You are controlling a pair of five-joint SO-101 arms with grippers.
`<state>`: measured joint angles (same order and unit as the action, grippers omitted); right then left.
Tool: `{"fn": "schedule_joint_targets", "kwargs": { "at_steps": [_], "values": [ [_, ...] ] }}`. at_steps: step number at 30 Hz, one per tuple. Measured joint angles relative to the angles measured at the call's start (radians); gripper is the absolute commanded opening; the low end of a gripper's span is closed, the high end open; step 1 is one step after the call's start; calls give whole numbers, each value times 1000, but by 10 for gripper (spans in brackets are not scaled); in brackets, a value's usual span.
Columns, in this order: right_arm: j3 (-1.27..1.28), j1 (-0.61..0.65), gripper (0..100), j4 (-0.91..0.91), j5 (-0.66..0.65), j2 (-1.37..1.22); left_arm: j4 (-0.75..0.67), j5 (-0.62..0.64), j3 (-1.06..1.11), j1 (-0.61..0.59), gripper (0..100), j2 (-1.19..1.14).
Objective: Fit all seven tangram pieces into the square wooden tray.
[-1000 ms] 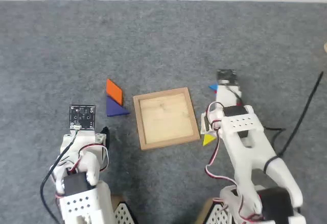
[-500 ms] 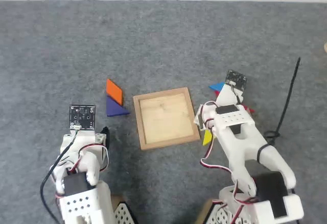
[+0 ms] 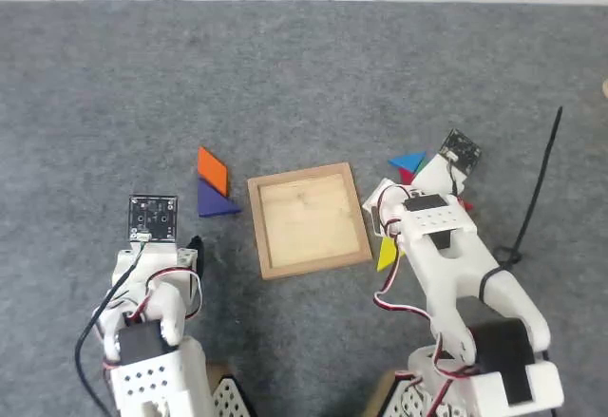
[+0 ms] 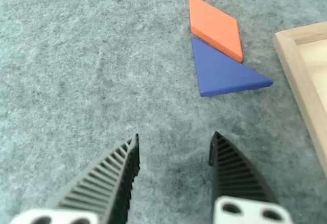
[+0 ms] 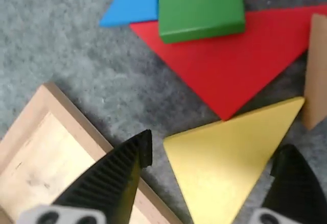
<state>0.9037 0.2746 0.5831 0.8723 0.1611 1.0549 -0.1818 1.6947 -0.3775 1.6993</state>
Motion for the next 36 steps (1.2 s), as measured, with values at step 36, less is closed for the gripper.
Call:
{"fn": "schedule_joint_targets", "kwargs": {
  "at_steps": [36],
  "values": [
    [-310,-106,8,410,-152,-249,0,0,0,0,218,0]
  ]
}}
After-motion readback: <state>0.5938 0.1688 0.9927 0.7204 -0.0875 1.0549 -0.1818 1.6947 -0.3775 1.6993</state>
